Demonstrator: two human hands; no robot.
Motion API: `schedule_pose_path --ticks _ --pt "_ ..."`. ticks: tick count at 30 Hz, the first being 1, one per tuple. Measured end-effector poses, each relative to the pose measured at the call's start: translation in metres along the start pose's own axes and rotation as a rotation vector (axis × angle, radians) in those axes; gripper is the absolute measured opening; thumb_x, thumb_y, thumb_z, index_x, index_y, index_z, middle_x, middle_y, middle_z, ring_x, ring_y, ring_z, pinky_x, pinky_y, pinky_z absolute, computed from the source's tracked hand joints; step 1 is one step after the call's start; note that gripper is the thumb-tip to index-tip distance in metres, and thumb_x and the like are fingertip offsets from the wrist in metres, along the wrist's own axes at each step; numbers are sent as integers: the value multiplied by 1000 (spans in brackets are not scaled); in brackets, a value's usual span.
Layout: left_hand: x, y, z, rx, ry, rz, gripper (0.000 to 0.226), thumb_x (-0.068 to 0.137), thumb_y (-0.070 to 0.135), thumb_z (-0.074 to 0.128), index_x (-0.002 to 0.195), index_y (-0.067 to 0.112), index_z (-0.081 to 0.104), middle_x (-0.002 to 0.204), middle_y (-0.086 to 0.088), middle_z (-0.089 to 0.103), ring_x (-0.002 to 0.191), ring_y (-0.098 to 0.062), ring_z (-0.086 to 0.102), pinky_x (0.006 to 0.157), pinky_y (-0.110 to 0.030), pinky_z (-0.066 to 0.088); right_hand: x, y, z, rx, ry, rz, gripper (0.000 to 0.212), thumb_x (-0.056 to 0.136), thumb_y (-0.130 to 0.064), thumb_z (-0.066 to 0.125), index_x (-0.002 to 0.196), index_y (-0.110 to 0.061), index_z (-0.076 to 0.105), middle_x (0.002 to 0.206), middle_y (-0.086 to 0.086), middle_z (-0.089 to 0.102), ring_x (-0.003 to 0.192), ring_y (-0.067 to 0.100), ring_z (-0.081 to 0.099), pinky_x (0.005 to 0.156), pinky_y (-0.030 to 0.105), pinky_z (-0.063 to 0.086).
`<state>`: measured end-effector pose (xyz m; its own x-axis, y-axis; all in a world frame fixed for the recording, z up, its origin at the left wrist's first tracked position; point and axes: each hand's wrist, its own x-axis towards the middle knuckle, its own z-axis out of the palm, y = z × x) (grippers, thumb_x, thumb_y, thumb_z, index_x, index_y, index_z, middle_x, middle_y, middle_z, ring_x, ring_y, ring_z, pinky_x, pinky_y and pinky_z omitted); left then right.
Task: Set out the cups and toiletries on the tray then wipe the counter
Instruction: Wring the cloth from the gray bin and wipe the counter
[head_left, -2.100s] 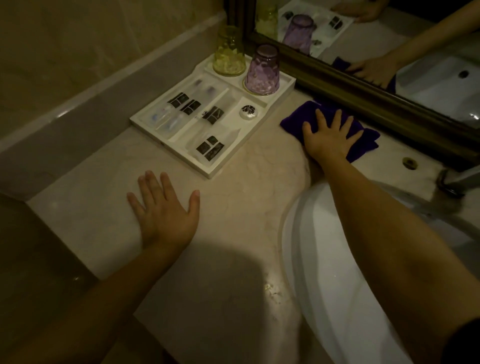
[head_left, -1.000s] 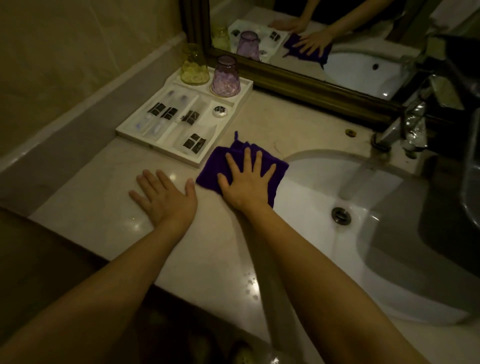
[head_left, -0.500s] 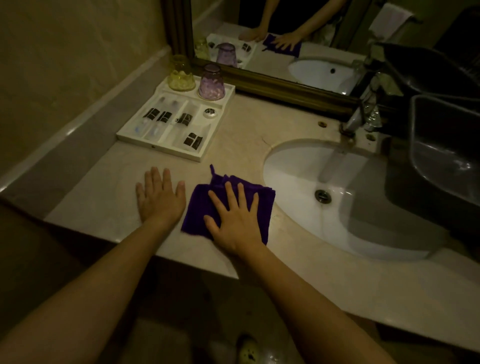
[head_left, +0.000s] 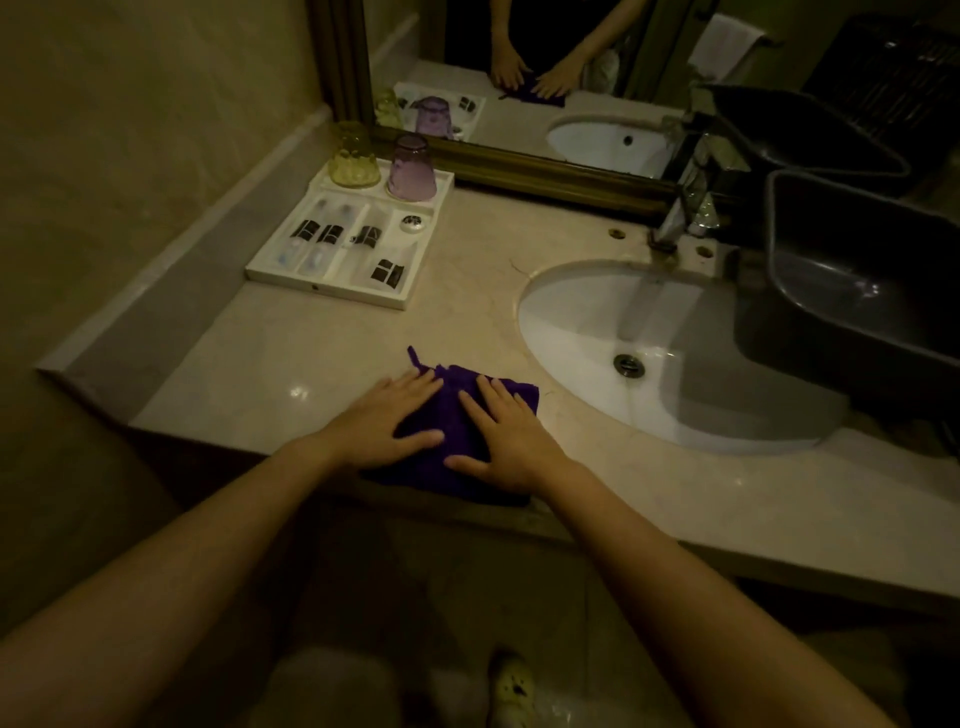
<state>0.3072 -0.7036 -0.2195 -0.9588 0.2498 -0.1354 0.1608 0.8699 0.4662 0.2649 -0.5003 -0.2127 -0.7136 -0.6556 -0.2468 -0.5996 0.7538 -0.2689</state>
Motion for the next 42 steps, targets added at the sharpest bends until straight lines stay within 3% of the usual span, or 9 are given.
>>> schedule_pose_path --ticks 7,10,13,16,22,27,32,38,42 --pt "-19 6 10 122 58 57 76 79 60 52 142 24 30 152 2 30 139 -11 25 115 -30 9 -26 -12 14 89 133 -14 69 90 -49 47 148 -20 21 159 6 9 147 21 5 119 37 5" --pt "-32 17 20 141 193 80 62 79 50 59 132 22 47 138 0 52 127 -15 44 108 -30 28 -40 -21 21 145 266 10 52 91 -35 53 139 -18 41 153 4 31 142 20 24 116 34 19" --pt "-33 31 24 245 275 115 44 78 44 62 114 18 63 113 -2 68 106 -19 58 93 -31 40 -52 -28 23 91 391 17 35 90 -26 55 123 -17 57 139 2 52 127 20 46 99 32 41" --pt "-28 50 21 337 237 148 30 79 44 60 96 20 68 91 -1 70 87 -18 59 76 -28 36 -63 -22 19 -12 415 -5 25 91 -23 52 113 -16 60 120 1 65 109 21 55 78 31 47" --pt "-7 87 27 387 142 179 31 82 43 57 100 18 64 97 -2 67 91 -19 56 75 -29 37 -84 3 12 -45 369 61 19 88 -20 56 106 -16 58 107 3 67 100 20 55 70 30 46" --pt "25 126 17 231 166 172 22 82 37 57 92 18 61 89 -7 67 81 -24 58 67 -33 41 -97 30 -17 121 431 223 18 90 -20 50 103 -15 60 92 8 64 85 24 59 68 34 50" --pt "73 178 -6 147 171 236 26 81 39 59 94 17 60 85 -6 65 73 -21 57 61 -33 46 -114 75 -67 204 481 306 18 90 -22 51 105 -16 60 96 7 66 83 24 62 74 37 54" --pt "138 258 -33 94 158 331 25 80 38 61 101 23 59 88 0 68 76 -17 60 68 -36 51 -149 143 -136 203 545 367 20 89 -21 52 107 -15 60 101 10 67 90 28 63 76 40 51" --pt "186 319 -52 71 191 401 21 80 38 61 96 25 60 78 6 61 67 -9 56 59 -25 45 -174 195 -185 145 612 407 21 89 -23 55 108 -15 60 103 11 67 92 29 62 76 42 51"
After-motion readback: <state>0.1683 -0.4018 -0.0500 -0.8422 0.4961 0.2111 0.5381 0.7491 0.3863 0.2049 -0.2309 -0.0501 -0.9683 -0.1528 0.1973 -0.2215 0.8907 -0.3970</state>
